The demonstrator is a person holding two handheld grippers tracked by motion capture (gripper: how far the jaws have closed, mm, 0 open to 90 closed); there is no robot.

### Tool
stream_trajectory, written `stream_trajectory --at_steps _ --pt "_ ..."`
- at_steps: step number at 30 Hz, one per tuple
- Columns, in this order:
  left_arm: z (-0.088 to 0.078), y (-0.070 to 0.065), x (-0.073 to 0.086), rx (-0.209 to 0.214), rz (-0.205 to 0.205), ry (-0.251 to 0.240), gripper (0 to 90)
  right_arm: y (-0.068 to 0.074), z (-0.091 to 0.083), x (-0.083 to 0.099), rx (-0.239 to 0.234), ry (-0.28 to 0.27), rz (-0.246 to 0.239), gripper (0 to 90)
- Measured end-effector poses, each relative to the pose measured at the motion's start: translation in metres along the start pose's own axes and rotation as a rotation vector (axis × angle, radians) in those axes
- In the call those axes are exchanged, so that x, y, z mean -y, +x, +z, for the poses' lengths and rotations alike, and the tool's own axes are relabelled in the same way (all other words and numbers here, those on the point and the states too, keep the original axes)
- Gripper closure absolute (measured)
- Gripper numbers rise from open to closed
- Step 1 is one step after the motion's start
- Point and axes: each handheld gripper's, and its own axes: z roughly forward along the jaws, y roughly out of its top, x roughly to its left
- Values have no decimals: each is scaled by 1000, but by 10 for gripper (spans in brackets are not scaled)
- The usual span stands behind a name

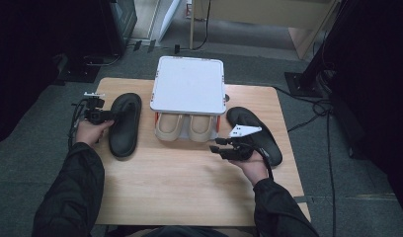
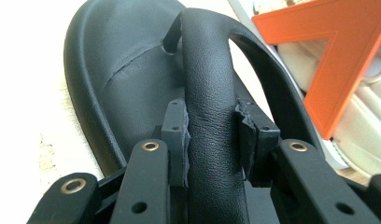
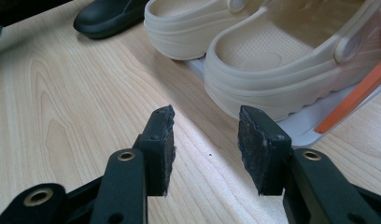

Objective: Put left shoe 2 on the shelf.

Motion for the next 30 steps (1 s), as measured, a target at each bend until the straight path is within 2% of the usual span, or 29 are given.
stream_trajectory --at_steps 9,18,24,30 --pt "-9 -4 -3 -11 9 -16 677 0 0 0 0 0 -2 562" --pt "-23 -8 -10 -12 1 -28 678 1 2 -1 -7 -5 -9 562" --pt "-34 -18 -17 -13 19 -43 679 0 2 -2 -8 -11 -2 563" --pt "-42 -29 -26 18 12 -60 679 0 3 -2 -10 -4 -9 562"
